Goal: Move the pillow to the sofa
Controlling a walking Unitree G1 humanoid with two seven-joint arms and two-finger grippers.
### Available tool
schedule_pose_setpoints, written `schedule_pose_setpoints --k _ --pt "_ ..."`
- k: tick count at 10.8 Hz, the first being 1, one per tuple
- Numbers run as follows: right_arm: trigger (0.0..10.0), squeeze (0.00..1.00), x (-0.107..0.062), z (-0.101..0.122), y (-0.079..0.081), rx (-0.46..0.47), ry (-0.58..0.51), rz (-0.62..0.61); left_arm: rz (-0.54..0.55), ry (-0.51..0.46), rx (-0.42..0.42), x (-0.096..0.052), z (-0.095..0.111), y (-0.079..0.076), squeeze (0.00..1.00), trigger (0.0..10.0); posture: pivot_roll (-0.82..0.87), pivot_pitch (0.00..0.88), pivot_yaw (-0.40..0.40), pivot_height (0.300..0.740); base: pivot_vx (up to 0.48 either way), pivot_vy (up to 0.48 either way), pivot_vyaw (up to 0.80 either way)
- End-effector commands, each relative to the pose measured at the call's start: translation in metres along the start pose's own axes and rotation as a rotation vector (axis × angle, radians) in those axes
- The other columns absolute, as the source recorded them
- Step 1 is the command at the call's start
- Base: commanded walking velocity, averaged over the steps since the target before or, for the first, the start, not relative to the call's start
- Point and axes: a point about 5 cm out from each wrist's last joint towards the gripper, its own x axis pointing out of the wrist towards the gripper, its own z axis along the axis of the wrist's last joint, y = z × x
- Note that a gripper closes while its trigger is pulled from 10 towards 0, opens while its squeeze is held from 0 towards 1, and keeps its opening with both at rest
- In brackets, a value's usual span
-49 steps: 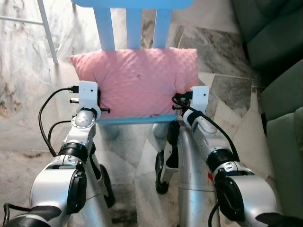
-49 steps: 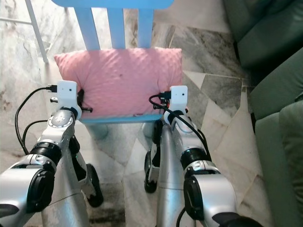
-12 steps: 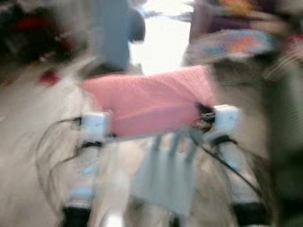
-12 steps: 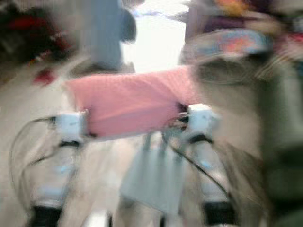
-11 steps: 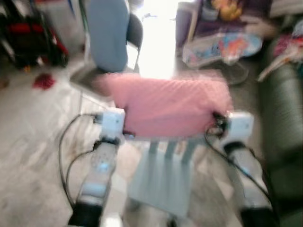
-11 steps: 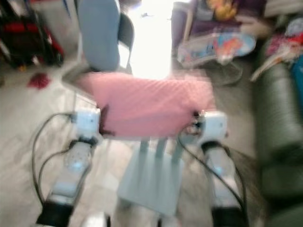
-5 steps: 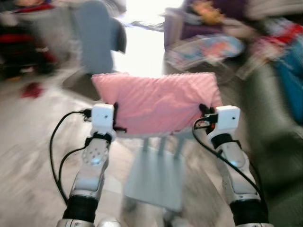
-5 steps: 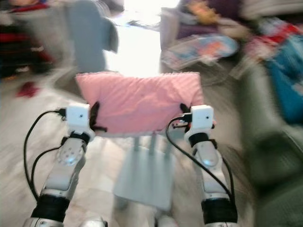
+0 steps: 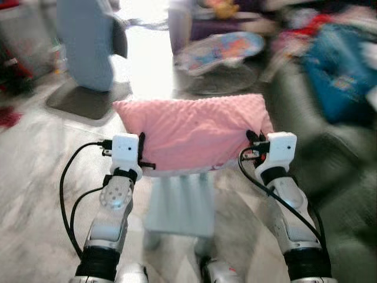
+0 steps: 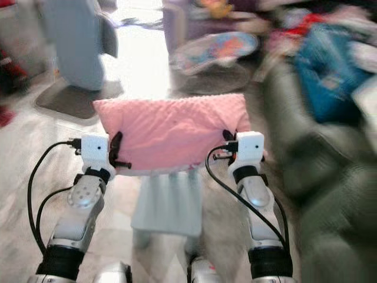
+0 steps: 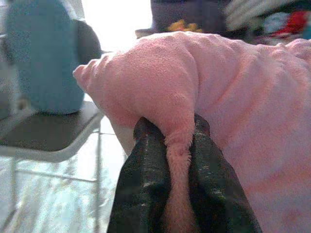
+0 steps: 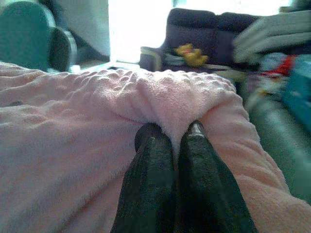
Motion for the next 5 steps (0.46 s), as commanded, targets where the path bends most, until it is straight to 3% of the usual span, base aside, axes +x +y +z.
schedule_pose_setpoints --k 1,2,5 --pt "10.0 0.00 -0.0004 0.0012 -0.0056 -0.005 -0.002 -0.018 -0.015 -0.007 -0.008 0.0012 0.0030 -0.0039 0.00 10.0 -0.04 0.033 -0.011 0.740 -0.352 0.000 -0.44" --pt "10.0 0.00 -0.0012 0.0004 -0.0064 -0.004 0.004 -0.020 -0.017 -0.003 -0.009 0.0006 0.0024 -0.0036 0.00 10.0 -0.05 0.035 -0.011 0.740 -0.364 0.000 -0.42" --pt "10.0 0.00 -0.0022 -0.0012 -0.0042 -0.004 0.014 -0.019 -0.021 0.002 -0.008 0.0001 0.0023 -0.0038 0.00 10.0 -0.05 0.040 -0.010 0.740 -0.361 0.000 0.00"
